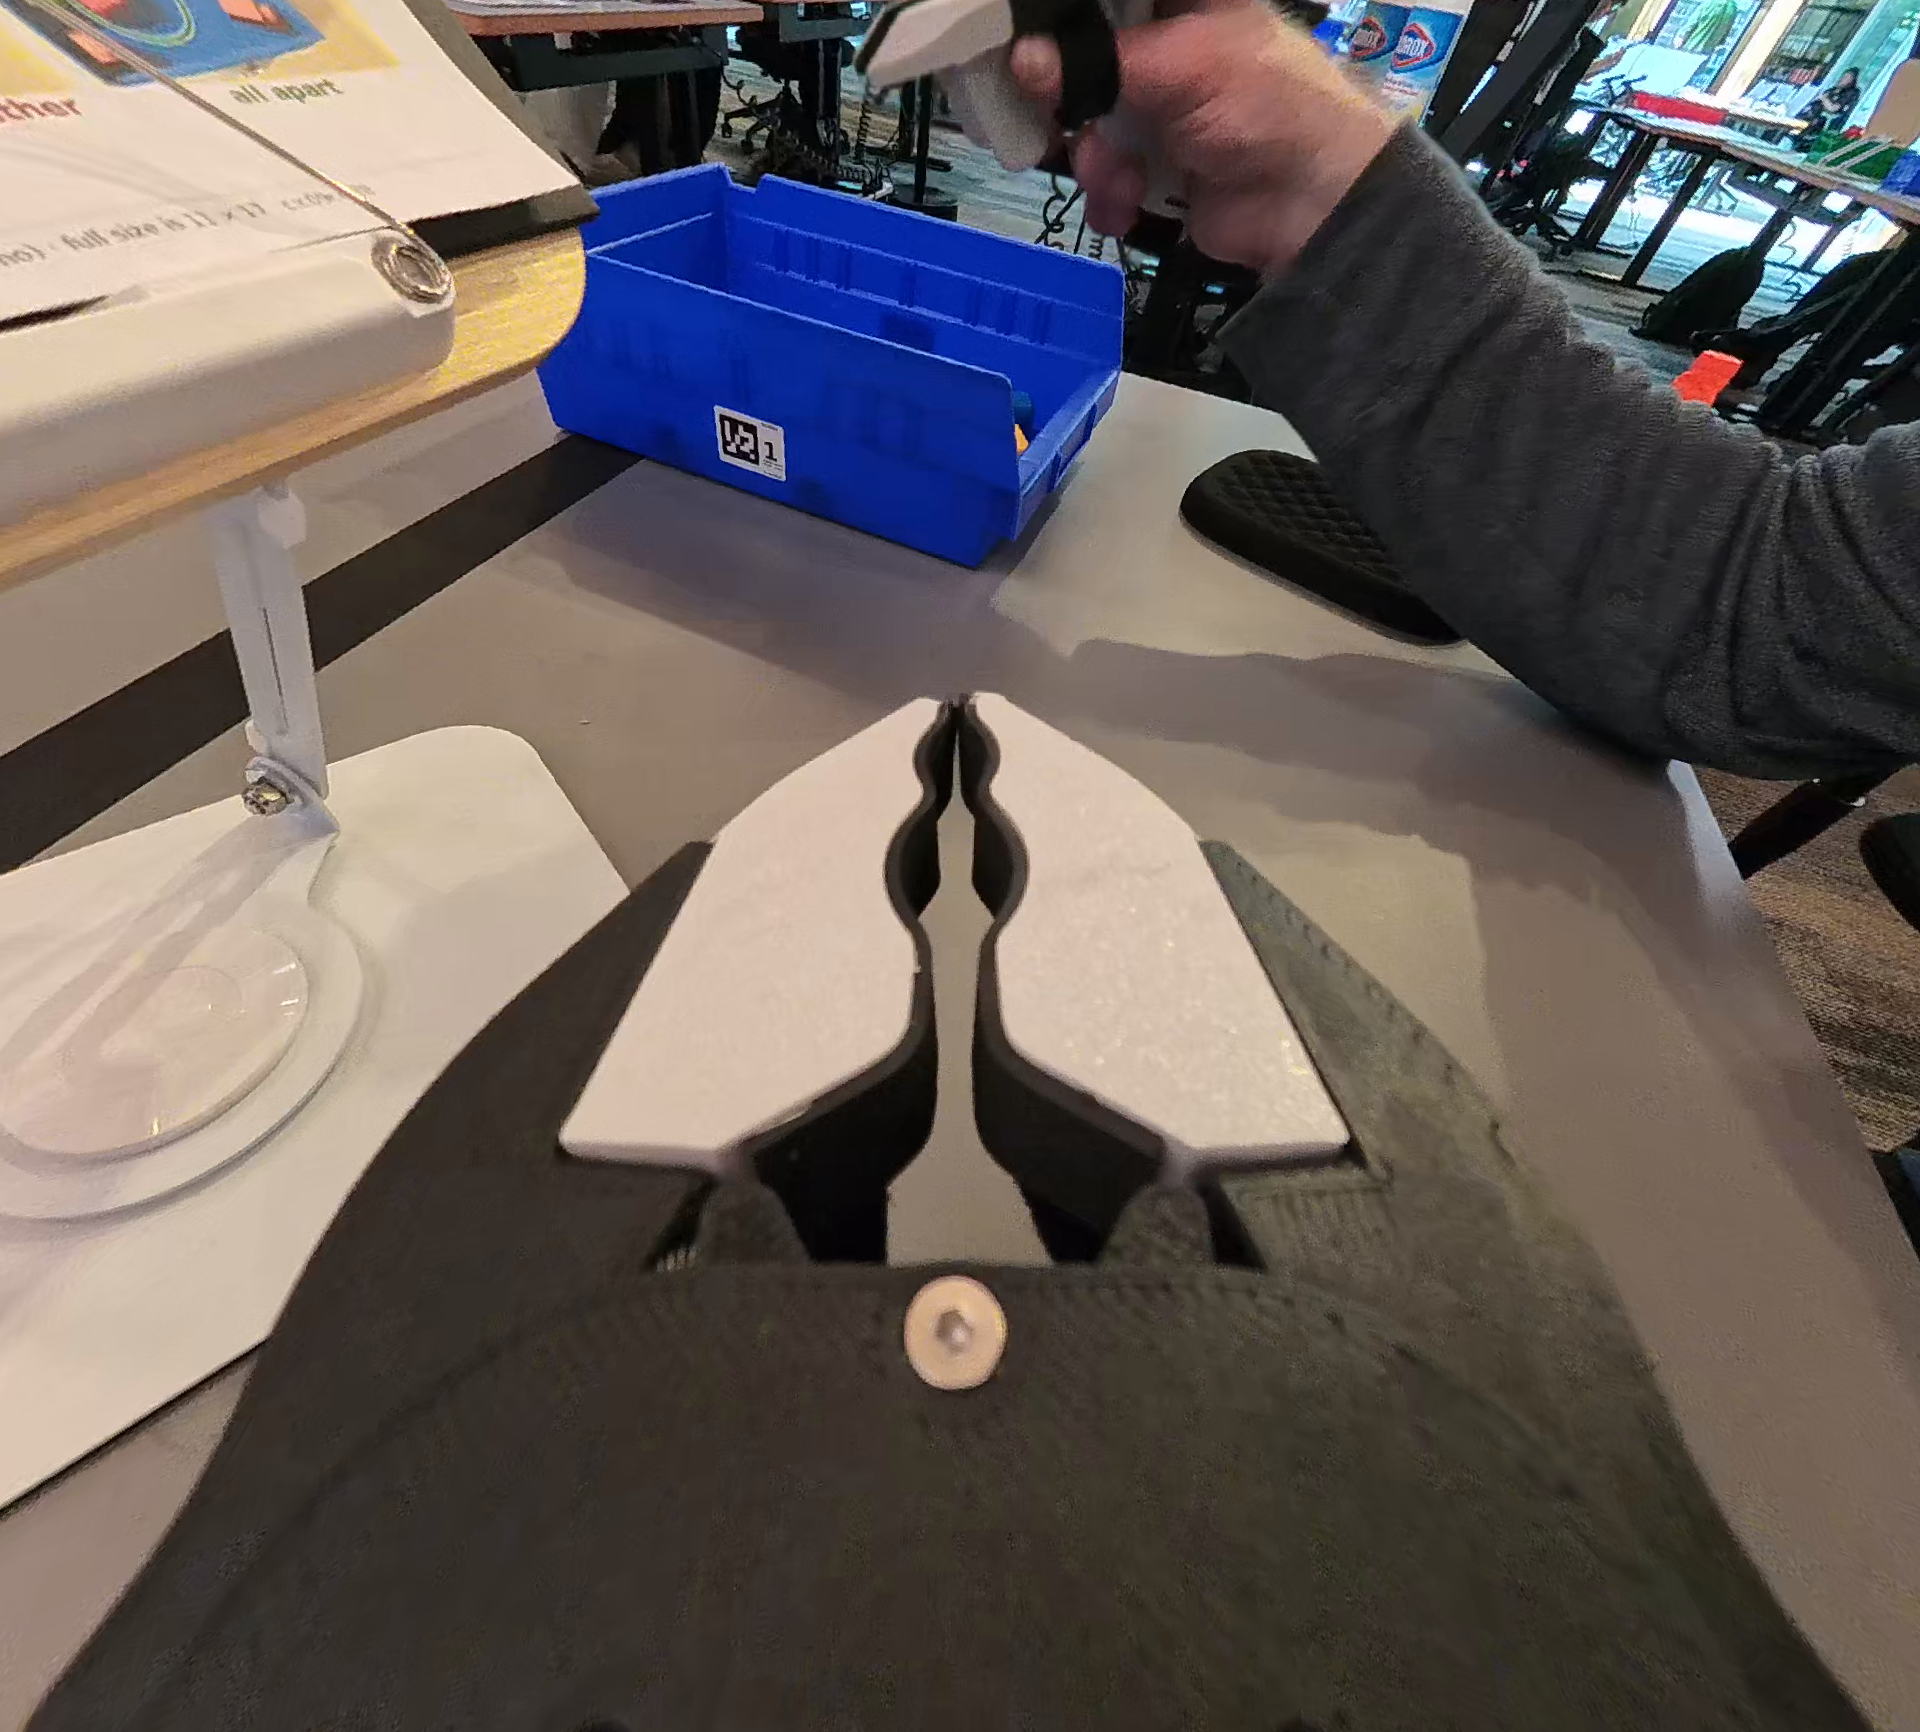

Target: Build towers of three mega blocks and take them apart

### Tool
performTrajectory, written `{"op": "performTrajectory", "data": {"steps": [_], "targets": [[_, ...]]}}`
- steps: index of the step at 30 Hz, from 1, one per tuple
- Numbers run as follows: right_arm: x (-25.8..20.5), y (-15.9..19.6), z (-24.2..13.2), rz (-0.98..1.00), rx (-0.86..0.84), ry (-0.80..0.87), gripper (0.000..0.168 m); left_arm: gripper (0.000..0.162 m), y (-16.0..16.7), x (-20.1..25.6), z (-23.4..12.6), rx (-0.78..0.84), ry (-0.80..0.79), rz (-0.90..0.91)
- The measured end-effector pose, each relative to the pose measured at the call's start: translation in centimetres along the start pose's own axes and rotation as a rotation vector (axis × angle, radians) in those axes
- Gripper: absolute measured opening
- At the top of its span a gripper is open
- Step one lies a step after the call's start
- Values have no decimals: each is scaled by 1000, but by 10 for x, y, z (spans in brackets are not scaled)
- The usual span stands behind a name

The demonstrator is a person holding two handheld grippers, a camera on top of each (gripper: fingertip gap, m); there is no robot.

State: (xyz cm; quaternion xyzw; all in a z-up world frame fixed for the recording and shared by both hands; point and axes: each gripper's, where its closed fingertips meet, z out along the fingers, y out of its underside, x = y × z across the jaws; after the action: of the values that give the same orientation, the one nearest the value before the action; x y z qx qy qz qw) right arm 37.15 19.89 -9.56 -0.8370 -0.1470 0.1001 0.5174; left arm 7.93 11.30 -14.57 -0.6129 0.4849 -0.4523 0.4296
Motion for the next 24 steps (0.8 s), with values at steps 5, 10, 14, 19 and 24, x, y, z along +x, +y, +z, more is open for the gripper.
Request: {"op": "performTrajectory", "data": {"steps": [5, 10, 14, 19, 24], "targets": [[-38, -19, 2, -108, 30, -51, 37, 5, -4, -6, -5, 3, -51, 30], [-73, -36, 4, -191, 77, -93, 37, 7, -21, -17, -25, 44, -172, 106], [-99, -44, 6, -243, 101, -130, 36, 12, -39, -41, -62, 79, -360, 169], [-121, -47, 10, -294, 107, -160, 36, 21, -52, -102, -155, 127, -765, 153], [-134, -47, 12, -322, 99, -183, 36, 53, -11, -182, -259, 109, -1144, -46]]}}
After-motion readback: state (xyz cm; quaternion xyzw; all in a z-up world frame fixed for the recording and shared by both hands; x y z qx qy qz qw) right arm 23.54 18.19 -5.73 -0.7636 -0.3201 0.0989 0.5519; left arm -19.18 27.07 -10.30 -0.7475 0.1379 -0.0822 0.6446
